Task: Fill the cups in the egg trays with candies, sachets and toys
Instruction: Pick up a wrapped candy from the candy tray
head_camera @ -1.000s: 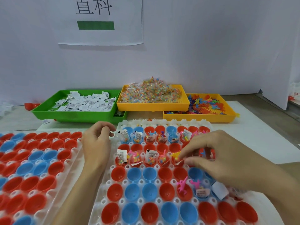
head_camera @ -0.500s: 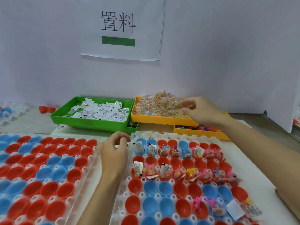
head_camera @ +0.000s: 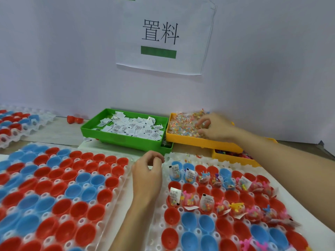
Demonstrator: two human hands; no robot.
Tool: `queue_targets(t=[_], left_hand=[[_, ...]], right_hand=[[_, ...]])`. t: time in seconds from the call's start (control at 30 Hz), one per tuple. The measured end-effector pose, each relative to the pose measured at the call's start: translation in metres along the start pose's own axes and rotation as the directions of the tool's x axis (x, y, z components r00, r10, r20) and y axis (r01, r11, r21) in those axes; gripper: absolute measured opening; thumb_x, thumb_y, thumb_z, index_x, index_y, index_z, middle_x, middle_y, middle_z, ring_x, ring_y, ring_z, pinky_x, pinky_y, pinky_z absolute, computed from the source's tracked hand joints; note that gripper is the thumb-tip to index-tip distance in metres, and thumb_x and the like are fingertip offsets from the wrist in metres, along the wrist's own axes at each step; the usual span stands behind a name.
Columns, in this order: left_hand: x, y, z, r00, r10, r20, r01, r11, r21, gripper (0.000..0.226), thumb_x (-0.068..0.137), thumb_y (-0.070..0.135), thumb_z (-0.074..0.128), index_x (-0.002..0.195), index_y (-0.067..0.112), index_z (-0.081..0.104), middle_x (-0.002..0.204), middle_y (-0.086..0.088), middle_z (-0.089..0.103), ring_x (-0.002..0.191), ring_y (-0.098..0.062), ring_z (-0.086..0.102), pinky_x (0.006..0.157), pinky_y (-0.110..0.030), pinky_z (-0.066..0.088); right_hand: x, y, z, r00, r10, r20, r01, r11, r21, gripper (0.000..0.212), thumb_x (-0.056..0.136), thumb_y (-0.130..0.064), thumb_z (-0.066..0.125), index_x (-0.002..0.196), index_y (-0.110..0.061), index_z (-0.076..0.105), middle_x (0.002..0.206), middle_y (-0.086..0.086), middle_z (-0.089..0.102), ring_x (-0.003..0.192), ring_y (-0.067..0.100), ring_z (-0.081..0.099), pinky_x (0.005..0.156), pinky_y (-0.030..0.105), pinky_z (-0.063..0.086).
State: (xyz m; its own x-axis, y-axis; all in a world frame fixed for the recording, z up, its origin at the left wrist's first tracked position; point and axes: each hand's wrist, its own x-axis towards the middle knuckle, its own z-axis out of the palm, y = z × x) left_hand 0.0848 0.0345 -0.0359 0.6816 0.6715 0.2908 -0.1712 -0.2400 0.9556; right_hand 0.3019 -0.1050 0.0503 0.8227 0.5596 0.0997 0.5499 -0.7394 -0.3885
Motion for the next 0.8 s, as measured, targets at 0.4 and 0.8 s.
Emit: queue_targets(t=[0.4,0.8], left_hand=[[0.001,0.002,0.000,1.000,0.011,-0.003,-0.011,1.000,0.010,0.023,0.076,0.023,0.045,0.068,0.022,0.066,0.070,0.007,0.067,0.072,-0.007,0.060,0.061,-0.018,0.043],[0.002,0.007,-0.001,0.997,0.064,-0.052,-0.062,0.998,0.031,0.022,0.076,0.019,0.046,0.068,0.023,0.066,0.069,0.010,0.067,0.063,-0.004,0.055,0.057,-0.014,0.039]], right_hand=[[0.036,-0.003,0.001,0.999,0.039,0.002,-0.039,0.996,-0.076,0.055,0.100,-0.047,0.049,0.145,-0.015,0.044,0.151,0.010,0.041,0.136,0.030,0.040,0.113,0.050,0.033],[0.020,0.016,-0.008,0.989,-0.052,-0.137,0.054,0.999,0.005,0.029,0.100,-0.024,0.053,0.122,-0.012,0.067,0.127,0.008,0.063,0.120,0.024,0.055,0.102,0.039,0.044]])
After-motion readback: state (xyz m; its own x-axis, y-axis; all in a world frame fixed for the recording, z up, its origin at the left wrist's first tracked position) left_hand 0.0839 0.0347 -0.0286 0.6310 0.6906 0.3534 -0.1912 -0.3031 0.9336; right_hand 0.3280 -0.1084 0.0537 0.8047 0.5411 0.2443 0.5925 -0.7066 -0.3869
